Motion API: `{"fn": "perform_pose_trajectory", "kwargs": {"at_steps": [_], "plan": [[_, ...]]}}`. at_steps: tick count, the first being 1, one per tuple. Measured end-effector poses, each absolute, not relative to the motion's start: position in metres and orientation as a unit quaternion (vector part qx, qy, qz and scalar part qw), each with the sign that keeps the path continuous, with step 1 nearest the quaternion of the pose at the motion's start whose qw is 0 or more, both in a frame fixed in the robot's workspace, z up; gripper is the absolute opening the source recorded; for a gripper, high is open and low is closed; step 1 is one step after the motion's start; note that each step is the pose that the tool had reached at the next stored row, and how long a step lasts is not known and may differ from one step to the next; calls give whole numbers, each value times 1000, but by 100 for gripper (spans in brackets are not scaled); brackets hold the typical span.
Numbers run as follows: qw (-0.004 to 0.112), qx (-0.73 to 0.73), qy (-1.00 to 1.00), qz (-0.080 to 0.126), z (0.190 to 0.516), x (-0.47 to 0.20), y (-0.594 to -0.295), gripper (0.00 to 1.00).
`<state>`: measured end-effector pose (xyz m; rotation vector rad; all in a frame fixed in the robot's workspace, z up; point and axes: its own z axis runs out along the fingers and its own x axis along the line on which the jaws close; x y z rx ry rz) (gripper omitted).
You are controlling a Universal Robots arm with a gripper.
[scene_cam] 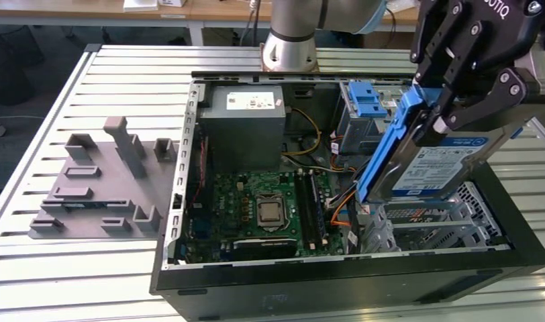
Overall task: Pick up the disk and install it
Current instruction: 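Insert the disk into the insertion slot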
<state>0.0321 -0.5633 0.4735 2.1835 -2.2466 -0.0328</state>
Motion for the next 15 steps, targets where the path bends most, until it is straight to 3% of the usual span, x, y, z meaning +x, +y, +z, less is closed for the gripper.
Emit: {"fn": "perform_pose_trajectory", "kwargs": {"at_steps": [15], "plan": [[3,711,-703,-9,468,40,-566,36]]}}
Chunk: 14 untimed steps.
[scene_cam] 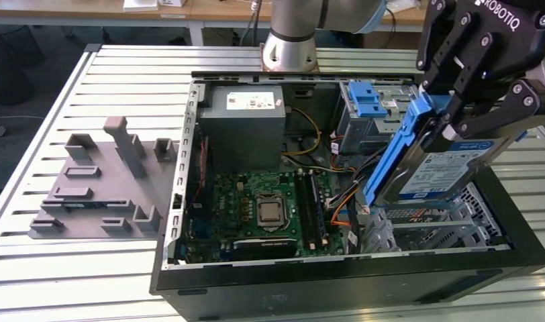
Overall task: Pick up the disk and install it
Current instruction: 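Insert the disk into the insertion slot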
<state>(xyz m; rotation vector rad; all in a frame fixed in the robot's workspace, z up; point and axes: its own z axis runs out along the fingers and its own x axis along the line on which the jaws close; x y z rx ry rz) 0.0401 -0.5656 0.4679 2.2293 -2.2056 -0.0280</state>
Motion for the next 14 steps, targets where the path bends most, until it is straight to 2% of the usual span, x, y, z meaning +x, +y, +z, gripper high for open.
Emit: {"fn": "perform_pose_trajectory", "kwargs": {"at_steps": [5,8,14], "plan": [[3,711,-703,-9,466,44,-566,36],[-5,711,-703,-17,465,47,-568,36],[-6,711,-703,-17,463,50,-569,36]]}}
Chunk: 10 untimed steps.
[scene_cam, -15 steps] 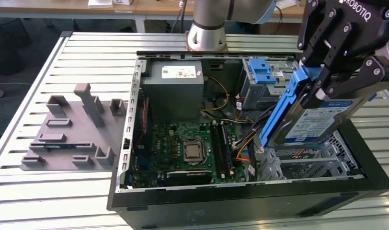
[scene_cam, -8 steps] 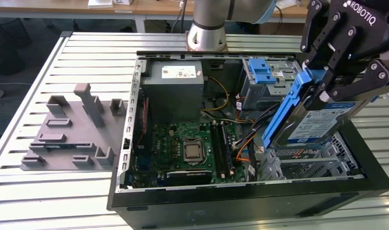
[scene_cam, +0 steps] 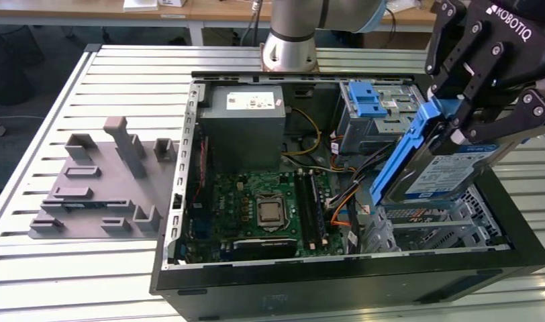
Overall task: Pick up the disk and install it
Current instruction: 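Insert the disk into the insertion slot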
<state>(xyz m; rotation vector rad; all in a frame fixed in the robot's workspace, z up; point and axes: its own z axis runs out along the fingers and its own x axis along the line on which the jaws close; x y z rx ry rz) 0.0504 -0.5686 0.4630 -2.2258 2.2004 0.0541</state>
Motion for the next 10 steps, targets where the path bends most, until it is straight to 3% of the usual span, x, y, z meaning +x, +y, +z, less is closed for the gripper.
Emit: {"fn": "perform_pose_trajectory", "kwargs": {"at_steps": [10], "plan": [[3,-708,706,15,457,60,-569,36]]}}
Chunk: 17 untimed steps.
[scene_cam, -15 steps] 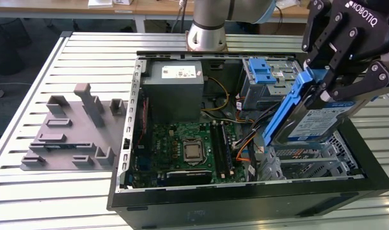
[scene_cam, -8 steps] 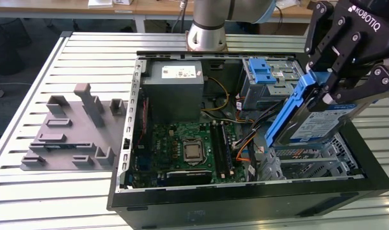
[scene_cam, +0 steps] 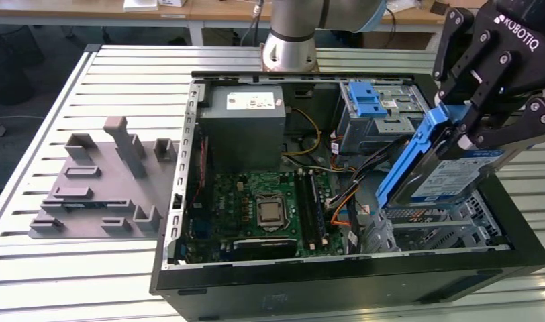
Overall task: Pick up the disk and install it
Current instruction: 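Insert the disk into the insertion slot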
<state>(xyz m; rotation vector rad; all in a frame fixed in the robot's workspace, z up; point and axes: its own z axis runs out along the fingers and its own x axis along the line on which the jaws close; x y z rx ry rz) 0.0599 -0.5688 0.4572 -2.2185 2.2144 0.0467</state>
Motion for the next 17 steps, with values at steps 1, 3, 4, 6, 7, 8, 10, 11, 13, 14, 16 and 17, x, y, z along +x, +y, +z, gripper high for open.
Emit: {"fn": "perform_pose_trajectory", "kwargs": {"at_steps": [1,3,4,6,7,8,10,11,13,14,16,17], "plan": [[0,-708,707,12,457,61,-569,36],[-5,-707,707,7,456,62,-569,36],[-5,-707,707,7,456,63,-569,36],[-5,-707,707,7,456,65,-569,36],[-5,-707,707,7,455,66,-569,36],[-5,-707,707,7,455,67,-569,36],[-5,-707,707,7,454,70,-569,36],[-5,-707,707,7,454,70,-569,36],[-3,-707,707,8,453,71,-569,36],[-2,-707,707,9,453,71,-569,36],[-1,-707,707,11,452,71,-569,36],[0,-707,707,11,452,72,-569,36]]}}
